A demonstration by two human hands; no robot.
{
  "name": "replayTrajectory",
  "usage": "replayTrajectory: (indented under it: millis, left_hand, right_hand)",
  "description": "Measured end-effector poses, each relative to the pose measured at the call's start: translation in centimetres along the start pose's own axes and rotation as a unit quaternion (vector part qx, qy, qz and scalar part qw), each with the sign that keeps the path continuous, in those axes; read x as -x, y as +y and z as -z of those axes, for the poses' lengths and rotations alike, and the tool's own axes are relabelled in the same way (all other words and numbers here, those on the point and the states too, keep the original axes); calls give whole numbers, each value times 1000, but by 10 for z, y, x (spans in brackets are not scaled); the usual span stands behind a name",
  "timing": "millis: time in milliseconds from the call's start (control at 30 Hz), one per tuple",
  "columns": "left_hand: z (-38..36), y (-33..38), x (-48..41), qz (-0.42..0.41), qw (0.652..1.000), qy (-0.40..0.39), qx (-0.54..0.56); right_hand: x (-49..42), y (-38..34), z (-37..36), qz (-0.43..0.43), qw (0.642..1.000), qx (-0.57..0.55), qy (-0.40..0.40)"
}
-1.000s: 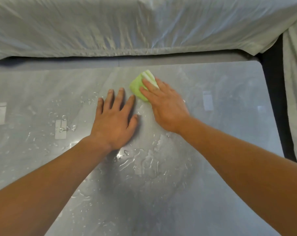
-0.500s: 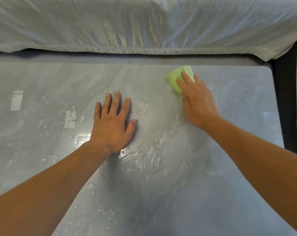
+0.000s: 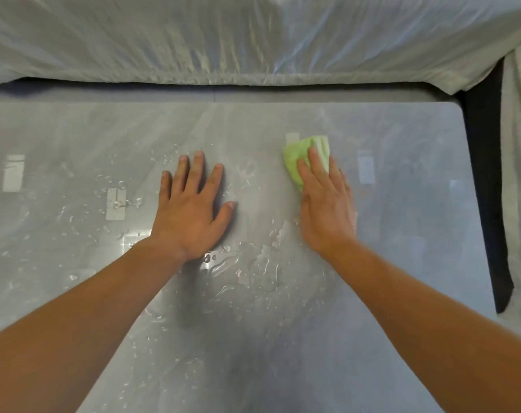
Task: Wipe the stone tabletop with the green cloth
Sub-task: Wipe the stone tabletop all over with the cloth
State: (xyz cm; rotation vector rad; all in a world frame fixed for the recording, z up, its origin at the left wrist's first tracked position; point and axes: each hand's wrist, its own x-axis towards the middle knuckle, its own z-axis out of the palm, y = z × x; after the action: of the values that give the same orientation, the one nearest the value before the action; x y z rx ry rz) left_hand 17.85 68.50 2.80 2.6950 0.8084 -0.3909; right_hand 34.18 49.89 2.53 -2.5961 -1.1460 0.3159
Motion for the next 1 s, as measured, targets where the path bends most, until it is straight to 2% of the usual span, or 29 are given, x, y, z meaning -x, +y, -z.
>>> replayTrajectory:
  millis: [100,133,167,233,300,333,367,467,500,667,767,833,867,900,1000]
  left_hand:
    - [9,-5,6,-15,998,18,56]
    - [11,-8,9,-13,998,29,61]
    - [12,-10,12,-8,998,35,56]
    - [11,-14,17,1,999,27,33]
    - [8,-20,21,-5,1000,10,21]
    - [6,-22,22,-13,1000,7,21]
    - [5,-23,22,-20,999,8,24]
    - [5,-29,23,-33,998,16,41]
    - [5,-30,24,-38,998,16,47]
    - [3,-34,23,-44,995,24,81]
    - [7,-30,28,-47,993,39,99]
    - [8,-26,36,-65,994,41,78]
    - [8,-23,39,-73,994,38,70]
    - [7,-19,42,-79,994,32,64]
    - [2,-7,46,-78,996,15,40]
  right_hand:
    - [39,-4,-1,165,983,20,-76]
    - [34,5,3,195,977,24,-84]
    - [24,14,8,188,979,25,-81]
    - [-8,23,14,62,997,12,-46]
    - [-28,2,9,-86,996,-12,-2]
    - [-28,-15,3,-110,994,-9,10]
    - [-23,-32,-5,-87,996,1,9]
    - [-1,-59,-20,91,994,16,-57]
    - [-7,-60,-19,115,991,13,-67]
    - [-33,-79,-27,59,997,28,-35]
    - [22,-81,-34,192,976,58,-87]
    - [36,-56,-20,241,961,59,-124]
    - [29,-39,-13,232,964,63,-113]
    - [18,-22,-6,187,975,62,-103]
    - [-18,16,15,-21,999,12,-40]
